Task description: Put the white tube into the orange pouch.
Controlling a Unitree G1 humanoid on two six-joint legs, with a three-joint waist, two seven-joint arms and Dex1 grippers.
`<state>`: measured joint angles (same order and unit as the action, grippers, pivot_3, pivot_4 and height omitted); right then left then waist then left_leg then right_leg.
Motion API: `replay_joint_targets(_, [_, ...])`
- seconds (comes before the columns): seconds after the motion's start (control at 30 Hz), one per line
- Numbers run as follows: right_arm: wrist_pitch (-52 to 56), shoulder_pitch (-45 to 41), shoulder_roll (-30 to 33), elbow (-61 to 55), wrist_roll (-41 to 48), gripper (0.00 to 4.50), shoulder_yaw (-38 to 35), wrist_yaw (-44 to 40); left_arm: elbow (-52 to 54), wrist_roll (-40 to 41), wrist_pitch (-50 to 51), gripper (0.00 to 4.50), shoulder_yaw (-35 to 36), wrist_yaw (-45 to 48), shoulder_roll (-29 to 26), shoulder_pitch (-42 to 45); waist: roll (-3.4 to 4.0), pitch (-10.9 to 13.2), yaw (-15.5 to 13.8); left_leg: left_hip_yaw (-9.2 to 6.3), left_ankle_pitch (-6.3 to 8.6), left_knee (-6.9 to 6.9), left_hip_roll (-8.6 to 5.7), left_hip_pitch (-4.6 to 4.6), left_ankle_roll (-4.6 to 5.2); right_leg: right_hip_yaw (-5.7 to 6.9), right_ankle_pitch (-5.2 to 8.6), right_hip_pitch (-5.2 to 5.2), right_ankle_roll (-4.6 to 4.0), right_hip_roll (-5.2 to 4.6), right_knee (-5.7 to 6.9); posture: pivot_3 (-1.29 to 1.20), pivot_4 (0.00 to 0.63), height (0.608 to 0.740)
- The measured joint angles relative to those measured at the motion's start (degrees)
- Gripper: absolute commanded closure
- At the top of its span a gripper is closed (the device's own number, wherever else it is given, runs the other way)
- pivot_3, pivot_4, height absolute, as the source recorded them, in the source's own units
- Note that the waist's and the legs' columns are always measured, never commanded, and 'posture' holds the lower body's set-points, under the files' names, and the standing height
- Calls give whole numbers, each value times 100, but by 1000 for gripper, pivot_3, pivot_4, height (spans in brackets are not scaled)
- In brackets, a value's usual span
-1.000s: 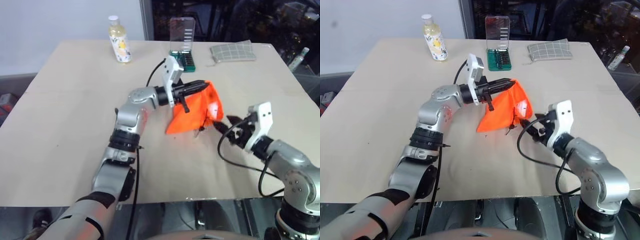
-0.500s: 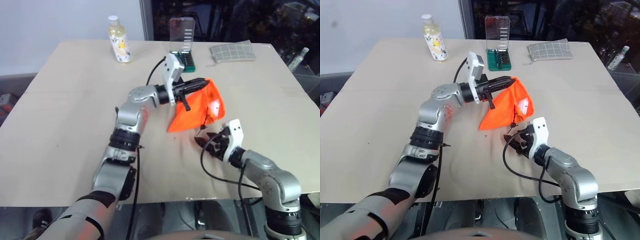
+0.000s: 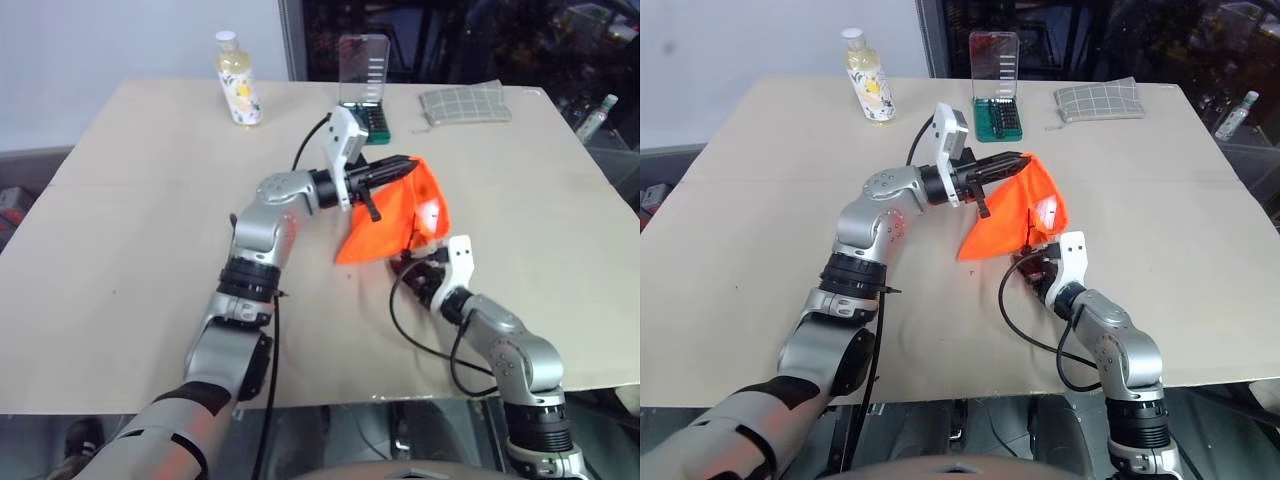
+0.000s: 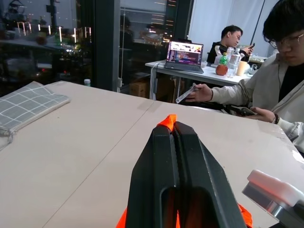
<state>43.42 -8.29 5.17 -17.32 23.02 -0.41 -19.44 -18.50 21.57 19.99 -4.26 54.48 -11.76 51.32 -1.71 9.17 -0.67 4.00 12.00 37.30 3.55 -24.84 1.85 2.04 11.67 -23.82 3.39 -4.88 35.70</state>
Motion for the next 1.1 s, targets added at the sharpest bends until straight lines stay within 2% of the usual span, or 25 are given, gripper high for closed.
replay_joint_targets(0.03, [0, 0, 21, 0, 0, 4429, 0, -2, 0, 0, 0, 4500, 0, -2, -1, 0, 0, 0, 0, 0, 0, 0, 0, 0, 0, 0, 0, 0, 0, 0, 0, 0, 150, 740])
replay_joint_targets(0.23, [-10, 43, 448, -106, -133, 4429, 64, 11, 0, 2, 8, 4500, 3, -105, 44, 0, 0, 0, -12, 1, 0, 2, -1, -1, 0, 0, 4, 0, -6, -2, 0, 0, 150, 740])
replay_joint_targets(0.33, [-83, 76, 1060, -437, -470, 4429, -8, 106, 1, 12, 70, 4500, 48, -206, 90, 0, 2, 1, -11, 2, 0, 2, -3, -2, 0, -2, 4, 0, -6, -3, -3, 0, 150, 740])
replay_joint_targets(0.47, [-125, 27, 2434, -969, -1132, 4429, -238, 133, 55, 114, 345, 4500, 148, -390, 173, -21, 3, 2, -10, 2, 0, 0, -5, 0, 0, -3, 10, 0, -15, -3, -4, 0, 150, 740])
replay_joint_targets(0.53, [-120, -97, 2888, -1173, -1350, 4500, -406, 98, 101, 267, 597, 3932, 211, -457, 255, -70, 4, 2, -2, 2, 0, -2, -5, 1, 0, -5, 12, -1, -17, -2, -4, 0, 150, 740])
replay_joint_targets(0.57, [-93, -182, 3202, -1320, -1412, 4500, -480, 34, 135, 345, 732, 3855, 209, -476, 337, -109, 4, 2, -1, 1, 0, -3, -5, 2, 0, -4, 12, -1, -17, -2, -4, 0, 150, 740])
replay_joint_targets(0.63, [-86, -371, 3587, -1570, -1539, 4500, -554, -67, 217, 348, 815, 2787, 138, -481, 449, -193, 4, 2, -3, 0, 0, -3, -5, 1, 0, -4, 12, -1, -16, -1, -4, 0, 150, 740])
replay_joint_targets(0.73, [-97, -517, 3962, -1797, -1666, 4500, -551, -217, 332, 217, 738, 1623, -186, -346, 454, -235, 3, 2, -13, 2, 0, -2, -6, 0, 0, -5, 12, 0, -17, -2, -8, 0, 150, 740])
replay_joint_targets(0.87, [-123, -741, 4192, -1978, -1744, 4500, -541, -371, 524, 150, 588, 1623, -536, 25, 452, -216, 2, 2, -21, 2, 0, 1, -8, -2, 0, -5, 13, 1, -20, -4, -13, 0, 150, 740])
replay_joint_targets(1.1, [-271, -952, 4561, -2385, -1866, 4500, -500, -740, -338, -141, 30, 1623, -663, 183, 928, 797, 0, 5, -25, 0, 4, 4, -15, -6, 6, -6, 15, 3, -18, -8, -23, 0, 150, 740])
